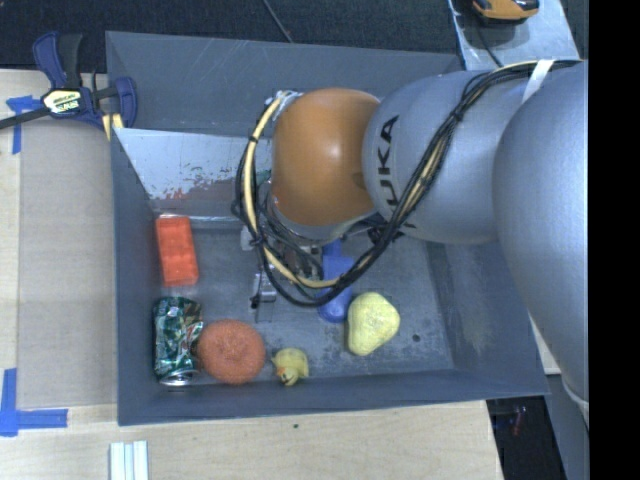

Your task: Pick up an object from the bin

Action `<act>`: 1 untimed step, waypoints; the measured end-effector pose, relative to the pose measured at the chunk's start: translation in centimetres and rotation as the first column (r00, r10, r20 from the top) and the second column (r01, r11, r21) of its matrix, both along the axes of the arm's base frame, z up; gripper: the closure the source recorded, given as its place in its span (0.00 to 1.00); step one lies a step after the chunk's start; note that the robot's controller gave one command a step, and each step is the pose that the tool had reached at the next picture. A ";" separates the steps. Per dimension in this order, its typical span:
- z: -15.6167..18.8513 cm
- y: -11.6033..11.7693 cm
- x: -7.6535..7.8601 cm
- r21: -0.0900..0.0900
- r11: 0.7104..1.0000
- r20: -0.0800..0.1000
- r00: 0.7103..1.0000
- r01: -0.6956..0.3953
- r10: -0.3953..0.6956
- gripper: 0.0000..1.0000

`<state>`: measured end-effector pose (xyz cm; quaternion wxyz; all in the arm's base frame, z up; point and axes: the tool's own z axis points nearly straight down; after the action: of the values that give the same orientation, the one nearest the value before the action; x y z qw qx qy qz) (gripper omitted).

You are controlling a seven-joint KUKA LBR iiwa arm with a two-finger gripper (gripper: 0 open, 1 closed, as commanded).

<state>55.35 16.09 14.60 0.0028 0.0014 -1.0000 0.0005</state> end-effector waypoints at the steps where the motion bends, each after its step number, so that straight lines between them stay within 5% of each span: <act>1: 0.5 -0.1 0.2 0.002 1.000 0.008 1.000 0.003 -0.003 0.00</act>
Offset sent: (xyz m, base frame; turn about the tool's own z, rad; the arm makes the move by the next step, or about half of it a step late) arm -0.0620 0.0431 -0.0592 -0.2691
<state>55.54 16.03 15.10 -0.0012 0.0001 -1.0000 -0.0005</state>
